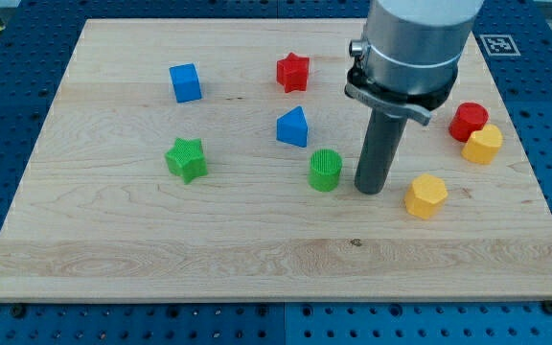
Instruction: Slide the yellow hexagon to the bottom side of the yellow heart
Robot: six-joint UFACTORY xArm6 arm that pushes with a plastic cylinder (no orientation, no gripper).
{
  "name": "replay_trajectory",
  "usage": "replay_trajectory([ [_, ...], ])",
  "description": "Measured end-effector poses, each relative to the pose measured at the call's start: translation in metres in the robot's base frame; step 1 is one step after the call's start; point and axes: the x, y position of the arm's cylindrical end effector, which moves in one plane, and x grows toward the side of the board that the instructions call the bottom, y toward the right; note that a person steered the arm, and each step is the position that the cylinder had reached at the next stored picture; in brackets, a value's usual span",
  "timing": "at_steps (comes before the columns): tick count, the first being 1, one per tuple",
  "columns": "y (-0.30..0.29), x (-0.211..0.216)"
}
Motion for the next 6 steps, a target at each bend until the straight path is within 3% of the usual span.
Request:
replay_trajectory([
  [1, 0.001, 0.024],
  [6, 0.073, 0.024],
])
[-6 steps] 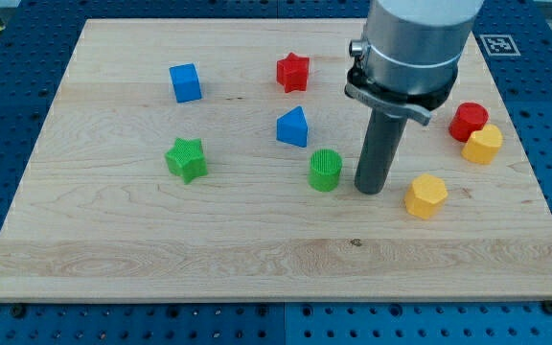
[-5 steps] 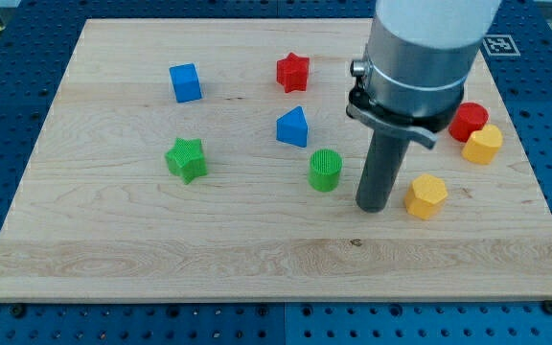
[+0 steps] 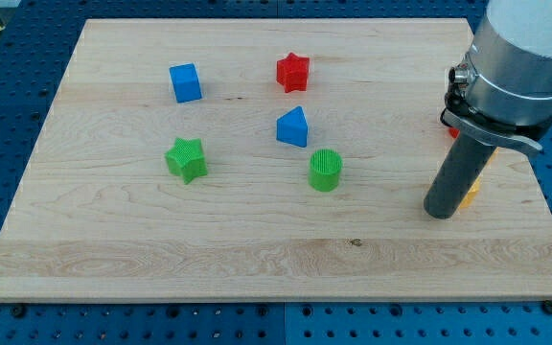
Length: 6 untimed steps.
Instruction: Slide the yellow hexagon to the bottom side of the yellow heart
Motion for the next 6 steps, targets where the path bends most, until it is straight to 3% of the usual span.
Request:
replay_trajectory([
  [4, 0.011, -0.004],
  [6, 0.02, -0.026],
])
